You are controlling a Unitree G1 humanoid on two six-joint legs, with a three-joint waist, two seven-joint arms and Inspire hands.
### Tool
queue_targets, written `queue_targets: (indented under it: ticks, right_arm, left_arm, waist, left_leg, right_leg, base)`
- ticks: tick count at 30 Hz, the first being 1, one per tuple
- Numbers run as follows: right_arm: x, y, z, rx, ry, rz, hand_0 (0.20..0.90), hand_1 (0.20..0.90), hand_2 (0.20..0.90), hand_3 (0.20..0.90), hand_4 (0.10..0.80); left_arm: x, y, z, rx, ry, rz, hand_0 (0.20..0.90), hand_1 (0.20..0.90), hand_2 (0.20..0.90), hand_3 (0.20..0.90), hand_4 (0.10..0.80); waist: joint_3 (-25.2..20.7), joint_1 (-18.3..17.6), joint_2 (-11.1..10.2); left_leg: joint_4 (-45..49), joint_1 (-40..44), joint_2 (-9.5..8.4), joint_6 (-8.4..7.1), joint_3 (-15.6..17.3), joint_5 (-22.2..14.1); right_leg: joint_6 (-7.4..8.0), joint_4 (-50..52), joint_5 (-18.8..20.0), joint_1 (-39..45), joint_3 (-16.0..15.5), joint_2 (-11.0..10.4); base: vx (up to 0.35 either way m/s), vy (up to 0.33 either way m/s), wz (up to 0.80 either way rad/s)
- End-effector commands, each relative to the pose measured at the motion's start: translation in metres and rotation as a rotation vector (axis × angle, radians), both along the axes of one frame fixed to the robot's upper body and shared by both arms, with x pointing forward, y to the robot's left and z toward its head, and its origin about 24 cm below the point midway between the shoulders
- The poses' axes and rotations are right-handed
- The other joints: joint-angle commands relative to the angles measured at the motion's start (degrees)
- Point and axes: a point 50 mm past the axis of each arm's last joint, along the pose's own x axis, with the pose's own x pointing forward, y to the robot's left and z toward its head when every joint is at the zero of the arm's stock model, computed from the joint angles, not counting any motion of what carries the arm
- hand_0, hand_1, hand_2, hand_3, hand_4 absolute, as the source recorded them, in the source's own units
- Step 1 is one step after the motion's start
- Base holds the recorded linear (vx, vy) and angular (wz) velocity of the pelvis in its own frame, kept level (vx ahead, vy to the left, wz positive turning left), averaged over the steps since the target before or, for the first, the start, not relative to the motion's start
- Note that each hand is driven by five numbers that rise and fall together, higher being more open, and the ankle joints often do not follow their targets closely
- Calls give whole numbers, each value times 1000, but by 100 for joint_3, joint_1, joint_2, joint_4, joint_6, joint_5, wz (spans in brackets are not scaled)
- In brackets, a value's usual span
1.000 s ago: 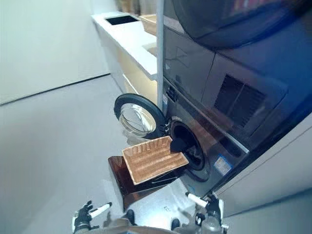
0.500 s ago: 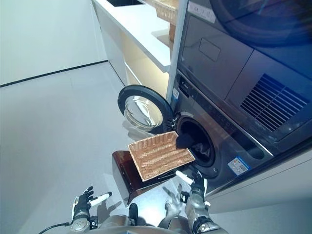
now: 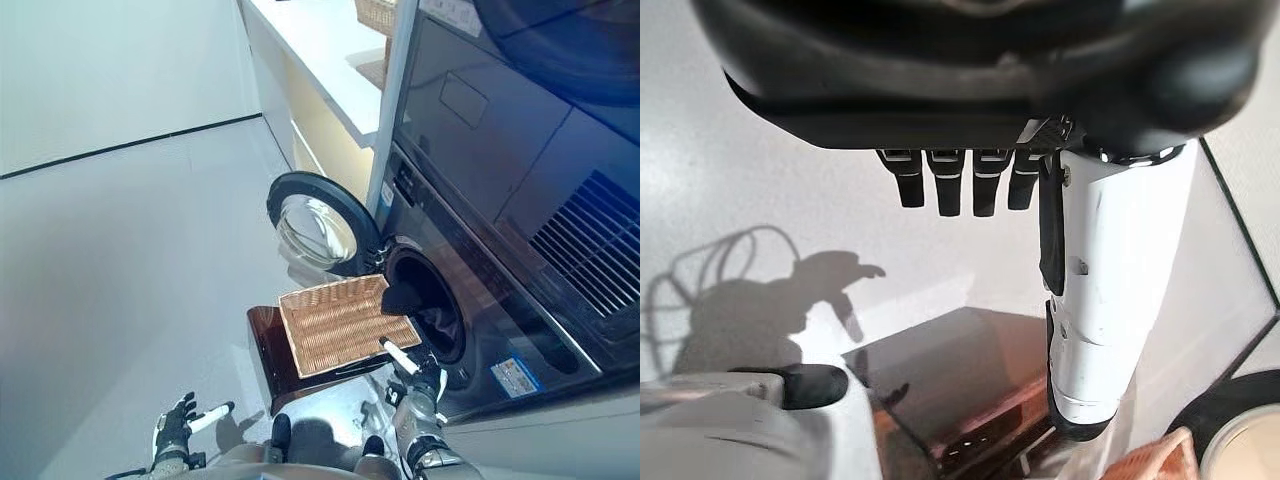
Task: Pick up the clothes and place them into the washing machine
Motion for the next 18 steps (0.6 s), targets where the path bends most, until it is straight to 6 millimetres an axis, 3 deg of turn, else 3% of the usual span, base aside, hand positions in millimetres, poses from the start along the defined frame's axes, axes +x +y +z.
queue_targets:
  ticks: [1, 3, 9, 14, 17, 18]
  right_arm:
    - [74, 6, 65, 68, -397, -137, 900, 900, 900, 900, 800]
    - [82, 6, 74, 101, -451, -173, 900, 900, 900, 900, 800]
    - [130, -3, 144, 196, -758, -305, 900, 900, 900, 900, 800]
    - [155, -19, 189, 177, -847, -353, 900, 900, 900, 900, 800]
    - [164, -18, 211, 196, -905, -384, 900, 900, 900, 900, 800]
    - [164, -17, 211, 196, -904, -384, 900, 900, 900, 900, 800]
  left_arm:
    - [77, -6, 46, 30, -395, -2, 900, 900, 900, 900, 800]
    - [86, -9, 56, 29, -465, -7, 900, 900, 900, 900, 800]
    - [127, -29, 138, 122, -914, -189, 900, 900, 900, 900, 800]
    - [132, -35, 188, 171, -1162, -228, 900, 900, 900, 900, 800]
    - [133, -33, 220, 108, -1323, -108, 900, 900, 900, 900, 800]
    - [133, -33, 220, 108, -1322, -108, 900, 900, 900, 900, 800]
  waist:
    - [470, 44, 24]
    - [561, 77, 91]
    - [1031, 253, 493]
    - [1194, 407, 699]
    - [1244, 423, 790]
    - [1228, 427, 785]
  left_leg:
    - [341, -269, 53, -429, -108, -539]
    - [401, -405, 42, -430, -111, -534]
    - [664, -1122, -47, -399, -69, -509]
    - [1056, -1751, -55, -415, -21, -644]
    - [1444, -2329, -46, -458, 37, -739]
    - [1456, -2351, -46, -458, 40, -743]
  right_leg:
    - [166, -350, 113, -58, -34, -419]
    - [162, -285, 109, -191, -27, -448]
    - [159, 88, 116, -1084, 135, -576]
    - [152, 551, -18, -1789, 298, -646]
    - [134, 912, -83, -2356, 373, -673]
    - [134, 923, -87, -2381, 379, -674]
  base:
    - [-150, 31, 7]
    - [-95, 24, 7]
    - [-117, 59, 3]
    - [-45, 36, -9]
    - [-26, 36, 4]
    - [7, 21, 8]
